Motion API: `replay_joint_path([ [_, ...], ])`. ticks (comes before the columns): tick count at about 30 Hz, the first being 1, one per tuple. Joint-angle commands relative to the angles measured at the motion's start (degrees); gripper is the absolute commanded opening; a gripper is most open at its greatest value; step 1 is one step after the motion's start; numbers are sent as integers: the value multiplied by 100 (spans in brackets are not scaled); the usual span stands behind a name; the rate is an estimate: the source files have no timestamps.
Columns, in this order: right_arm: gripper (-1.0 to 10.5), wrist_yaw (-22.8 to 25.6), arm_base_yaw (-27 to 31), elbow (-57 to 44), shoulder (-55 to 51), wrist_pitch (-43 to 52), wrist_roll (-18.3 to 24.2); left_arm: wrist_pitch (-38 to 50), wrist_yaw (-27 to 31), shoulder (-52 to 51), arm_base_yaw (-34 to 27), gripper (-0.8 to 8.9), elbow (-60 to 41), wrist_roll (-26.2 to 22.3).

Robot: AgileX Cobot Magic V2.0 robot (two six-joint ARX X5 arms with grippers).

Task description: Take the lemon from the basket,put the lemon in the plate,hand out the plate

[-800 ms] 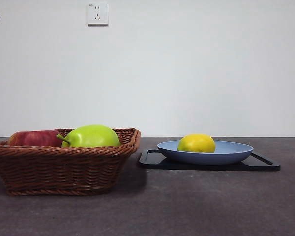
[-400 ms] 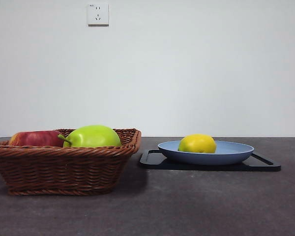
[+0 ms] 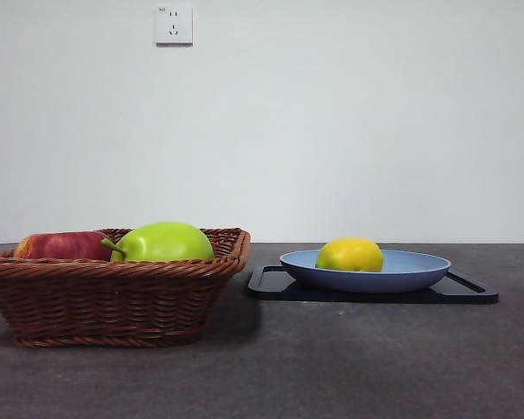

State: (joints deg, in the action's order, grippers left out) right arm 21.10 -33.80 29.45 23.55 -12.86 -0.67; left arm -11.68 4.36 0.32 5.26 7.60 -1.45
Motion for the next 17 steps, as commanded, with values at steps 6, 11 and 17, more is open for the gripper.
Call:
replay_joint_path([
  [6,4,33,-39,31,7,61,-31,177,-7,-24,-26,8,-476,15],
  [11,4,33,-39,31,7,61,-31,168,2,-24,-26,8,-678,68],
  [17,3,31,-39,31,7,61,-31,173,-15,-24,-50,8,-721,210],
])
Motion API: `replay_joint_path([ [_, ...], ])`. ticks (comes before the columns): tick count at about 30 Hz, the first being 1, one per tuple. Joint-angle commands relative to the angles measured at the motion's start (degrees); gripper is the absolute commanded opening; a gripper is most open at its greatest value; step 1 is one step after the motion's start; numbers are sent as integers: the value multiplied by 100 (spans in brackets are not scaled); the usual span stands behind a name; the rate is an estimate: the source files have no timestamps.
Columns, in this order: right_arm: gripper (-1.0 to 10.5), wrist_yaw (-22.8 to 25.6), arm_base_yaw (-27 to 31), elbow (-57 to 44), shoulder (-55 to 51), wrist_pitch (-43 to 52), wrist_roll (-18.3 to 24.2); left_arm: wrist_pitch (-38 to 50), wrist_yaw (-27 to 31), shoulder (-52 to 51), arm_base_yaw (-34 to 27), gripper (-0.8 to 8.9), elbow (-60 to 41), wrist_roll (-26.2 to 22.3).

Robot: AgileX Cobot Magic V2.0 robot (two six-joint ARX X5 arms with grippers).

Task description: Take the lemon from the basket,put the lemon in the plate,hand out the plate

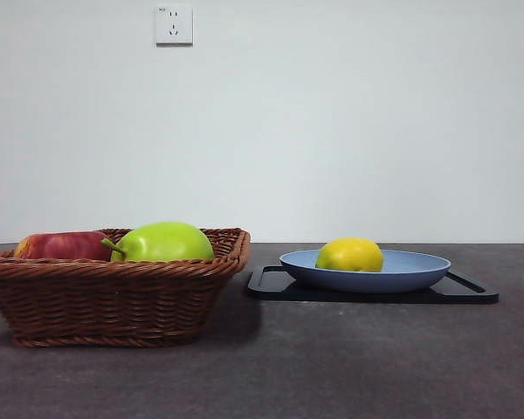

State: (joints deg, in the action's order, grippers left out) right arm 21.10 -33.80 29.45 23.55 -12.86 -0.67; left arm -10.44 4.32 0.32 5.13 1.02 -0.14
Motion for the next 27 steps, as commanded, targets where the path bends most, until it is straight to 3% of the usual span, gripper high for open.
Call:
replay_joint_path([
  [1,4,31,-39,31,7,59,-31,57,-9,-24,-52,8,-63,79],
  [10,4,31,-39,31,7,61,-31,57,-2,-24,-413,8,-63,79],
  [27,4,33,-39,31,7,61,-31,57,-4,-24,-435,8,-63,79],
])
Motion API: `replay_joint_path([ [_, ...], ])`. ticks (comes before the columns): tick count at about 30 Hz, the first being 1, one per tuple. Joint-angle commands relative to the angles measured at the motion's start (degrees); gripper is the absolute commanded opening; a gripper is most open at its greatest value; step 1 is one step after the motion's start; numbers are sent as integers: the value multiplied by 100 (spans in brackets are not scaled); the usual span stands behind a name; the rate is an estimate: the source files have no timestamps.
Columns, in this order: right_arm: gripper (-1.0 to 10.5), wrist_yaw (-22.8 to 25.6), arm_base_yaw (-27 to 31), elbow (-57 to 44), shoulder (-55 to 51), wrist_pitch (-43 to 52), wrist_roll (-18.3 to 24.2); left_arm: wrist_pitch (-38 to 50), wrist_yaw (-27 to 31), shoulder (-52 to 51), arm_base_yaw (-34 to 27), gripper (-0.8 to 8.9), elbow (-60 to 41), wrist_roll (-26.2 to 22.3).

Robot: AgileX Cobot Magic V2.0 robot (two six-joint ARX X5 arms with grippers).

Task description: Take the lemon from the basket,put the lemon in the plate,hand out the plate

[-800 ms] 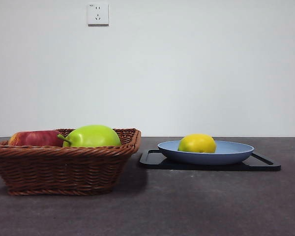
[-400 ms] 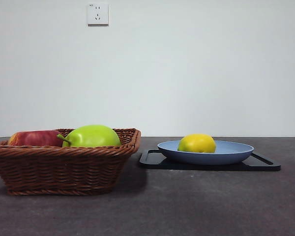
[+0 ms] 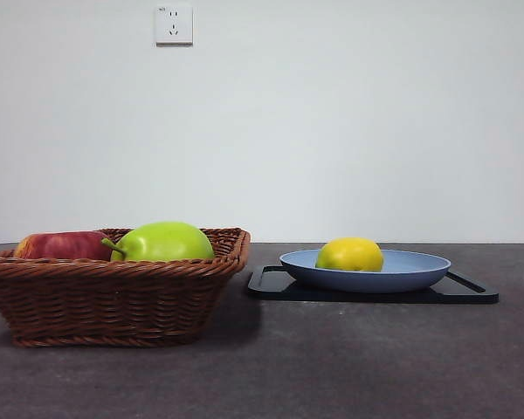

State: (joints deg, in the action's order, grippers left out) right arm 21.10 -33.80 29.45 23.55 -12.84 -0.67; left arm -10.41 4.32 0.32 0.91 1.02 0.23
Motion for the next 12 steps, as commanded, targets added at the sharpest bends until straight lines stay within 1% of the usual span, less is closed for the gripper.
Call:
replay_joint_path([
  [1,4,31,-39,31,7,57,-28,55,-4,-24,-13,8,-63,42],
  [4,3,146,-39,26,-20,39,184,55,-2,-24,-13,8,-63,42],
  [5,3,221,-26,26,-83,9,385,55,-4,-24,-13,8,-63,42],
  [6,3,330,31,26,-192,-92,483,55,-4,-24,-13,8,-63,42],
  [8,4,295,251,9,-442,-409,501,55,-2,-22,-13,8,-63,42],
  [9,3,208,426,-22,-588,-555,407,55,-2,-24,-13,8,-63,42],
  [10,3,22,645,-74,-737,-693,289,55,-2,-24,-13,8,-63,42],
  [11,3,-190,850,-138,-852,-752,210,55,-4,-24,-13,8,-63,42],
  [12,3,-509,1126,-247,-988,-778,155,55,-2,-24,-13,8,-63,42],
])
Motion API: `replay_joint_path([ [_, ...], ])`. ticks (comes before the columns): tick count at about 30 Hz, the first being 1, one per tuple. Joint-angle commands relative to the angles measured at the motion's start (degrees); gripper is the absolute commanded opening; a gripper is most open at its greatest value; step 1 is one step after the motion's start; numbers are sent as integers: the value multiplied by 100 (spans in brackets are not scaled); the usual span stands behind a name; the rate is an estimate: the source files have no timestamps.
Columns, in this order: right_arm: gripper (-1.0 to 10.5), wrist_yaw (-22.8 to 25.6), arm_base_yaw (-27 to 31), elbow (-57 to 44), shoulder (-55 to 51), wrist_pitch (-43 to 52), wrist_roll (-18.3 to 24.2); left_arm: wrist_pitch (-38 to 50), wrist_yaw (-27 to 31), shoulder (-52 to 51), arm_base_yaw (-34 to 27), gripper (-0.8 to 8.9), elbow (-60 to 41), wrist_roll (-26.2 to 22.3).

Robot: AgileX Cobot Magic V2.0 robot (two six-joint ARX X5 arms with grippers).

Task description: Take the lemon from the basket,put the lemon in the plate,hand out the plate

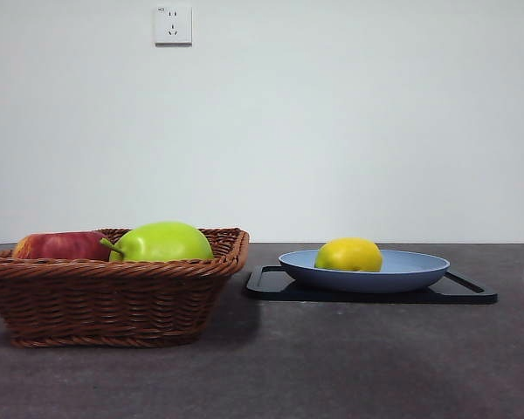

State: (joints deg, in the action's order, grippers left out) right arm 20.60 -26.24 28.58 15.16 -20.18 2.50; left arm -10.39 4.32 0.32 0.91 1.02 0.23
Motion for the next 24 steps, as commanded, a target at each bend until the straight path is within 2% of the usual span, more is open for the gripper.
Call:
replay_joint_path([
  [1,3,-802,647,-293,-293,-42,-160,52,-4,-24,-13,8,-63,42],
  [4,4,-1613,1351,-715,-654,-33,-155,52,-2,-24,-13,8,-63,42],
  [6,3,-1991,1683,-1016,-848,22,-153,52,-2,-24,-13,8,-63,42],
  [10,4,-2490,2072,-1679,-1134,437,-155,52,-2,-24,-13,8,-63,42],
  [13,3,-2653,2157,-2081,-1290,625,-118,52,-2,-22,-13,8,-63,42],
  [24,3,-2640,2173,-2662,-1519,647,-92,52,-2,-24,-13,8,-63,42],
])
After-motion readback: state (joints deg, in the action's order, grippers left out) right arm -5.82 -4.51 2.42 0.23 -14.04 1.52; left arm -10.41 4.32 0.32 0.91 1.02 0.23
